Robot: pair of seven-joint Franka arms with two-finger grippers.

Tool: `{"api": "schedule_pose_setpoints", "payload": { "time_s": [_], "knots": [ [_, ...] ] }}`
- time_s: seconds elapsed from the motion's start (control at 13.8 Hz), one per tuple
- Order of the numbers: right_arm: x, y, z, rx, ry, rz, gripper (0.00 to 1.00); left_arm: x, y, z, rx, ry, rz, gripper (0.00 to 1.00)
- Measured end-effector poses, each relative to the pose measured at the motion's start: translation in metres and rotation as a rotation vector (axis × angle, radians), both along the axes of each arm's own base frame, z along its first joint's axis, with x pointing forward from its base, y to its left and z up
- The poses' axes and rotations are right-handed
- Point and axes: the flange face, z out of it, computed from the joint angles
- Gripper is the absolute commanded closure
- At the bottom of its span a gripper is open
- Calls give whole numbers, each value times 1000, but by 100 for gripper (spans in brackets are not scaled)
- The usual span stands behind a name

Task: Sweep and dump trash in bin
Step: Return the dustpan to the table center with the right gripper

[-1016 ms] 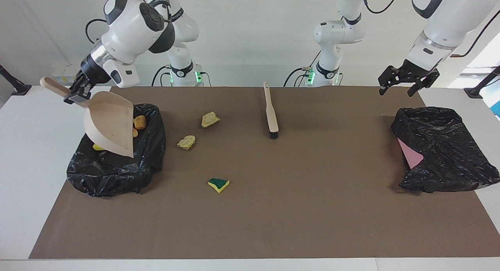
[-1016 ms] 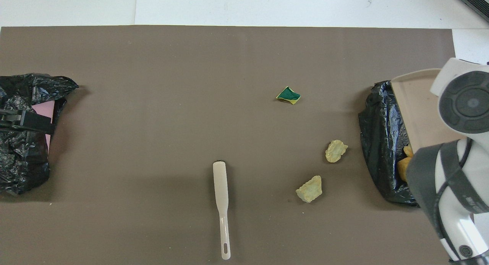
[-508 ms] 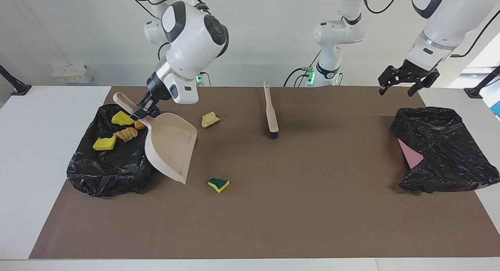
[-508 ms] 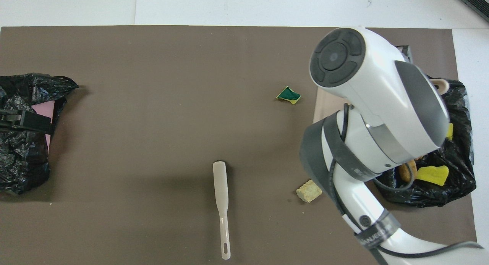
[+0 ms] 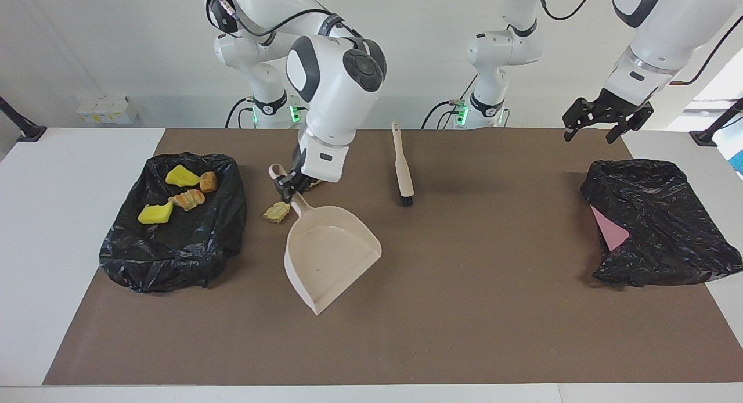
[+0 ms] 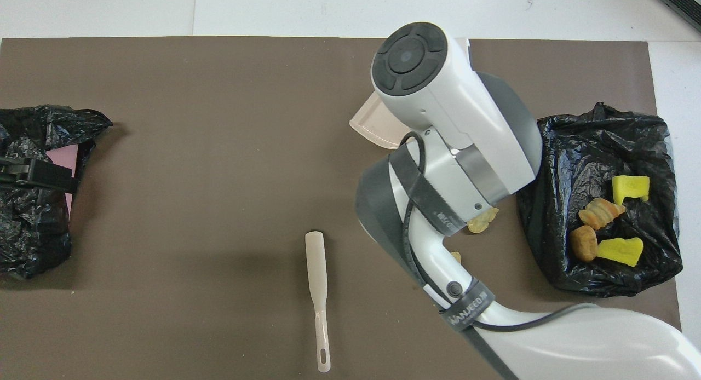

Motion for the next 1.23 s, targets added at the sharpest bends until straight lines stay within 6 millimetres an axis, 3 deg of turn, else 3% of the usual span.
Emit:
{"api": "schedule_pose_setpoints", "payload": {
  "time_s": [0.22, 0.44, 0.65, 0.8, 1.23],
  "knots": [
    [-1, 54, -28, 114, -79, -225, 100, 0, 0, 0, 0, 1, 0, 0],
    [-9, 95, -48, 235, -109, -440, 100, 0, 0, 0, 0, 3, 0, 0],
    [-15, 139, -93, 316, -102, -567, 100, 0, 0, 0, 0, 4, 0, 0],
    [-13, 152, -114, 352, -103, -614, 100, 0, 0, 0, 0, 4, 0, 0],
    [-5, 166, -142, 407, -107, -701, 99, 0, 0, 0, 0, 4, -1, 0]
  ]
}}
